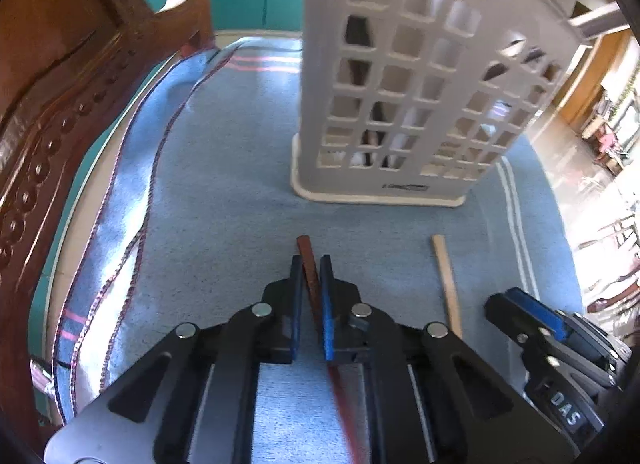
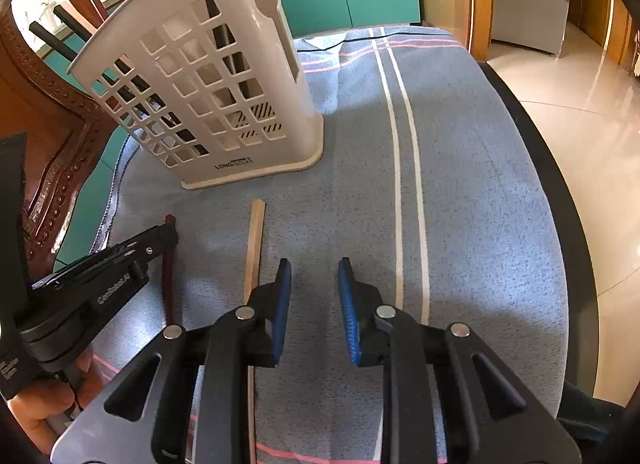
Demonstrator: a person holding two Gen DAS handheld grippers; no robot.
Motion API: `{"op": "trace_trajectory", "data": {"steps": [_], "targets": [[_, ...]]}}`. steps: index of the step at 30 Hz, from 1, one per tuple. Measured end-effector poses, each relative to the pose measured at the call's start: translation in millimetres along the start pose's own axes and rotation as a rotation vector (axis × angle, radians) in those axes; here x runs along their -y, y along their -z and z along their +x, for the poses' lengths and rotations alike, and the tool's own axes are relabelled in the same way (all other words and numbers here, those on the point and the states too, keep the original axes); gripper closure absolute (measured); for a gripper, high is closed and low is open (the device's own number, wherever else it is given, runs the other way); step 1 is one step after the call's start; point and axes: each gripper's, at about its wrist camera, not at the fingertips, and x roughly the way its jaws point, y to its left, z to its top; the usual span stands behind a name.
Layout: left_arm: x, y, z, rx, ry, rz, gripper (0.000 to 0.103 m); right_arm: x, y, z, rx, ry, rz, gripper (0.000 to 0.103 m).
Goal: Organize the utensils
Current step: 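Close the left tool on a red-brown chopstick while the right tool aligns over a light wooden chopstick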
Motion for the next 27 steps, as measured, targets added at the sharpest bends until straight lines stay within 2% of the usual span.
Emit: {"op": "trace_trajectory", "data": {"steps": [4, 11, 14, 17, 24, 27], "targets": [[8, 1, -5, 0.010, 0.006, 0.038, 0.094, 0, 0, 1, -0.002, 0.000, -0.001, 0.078], [-3, 2, 2, -0.022, -0.039, 0.009, 0.094, -5, 0, 0, 0.005, -0.031, -0.017, 0.077], [-4, 0, 5, -0.027, -0.042, 0.000, 0.092, -13, 0, 1, 0.006, -0.073, -0.046, 0.066], [-6, -1, 10, -0.027, -0.043, -0.004, 0.092, -24, 0, 6, -0.005, -0.101, -0.084, 0.066], [-13, 3, 10, -0.028, -0.053, -0.014, 0.086, -52, -6, 22, 0.002, 0.003, -0.223, 0.065], [-18, 5, 8, -0.028, -0.055, -0.015, 0.083, -57, -9, 27, 0.012, 0.025, -0.234, 0.065]]}}
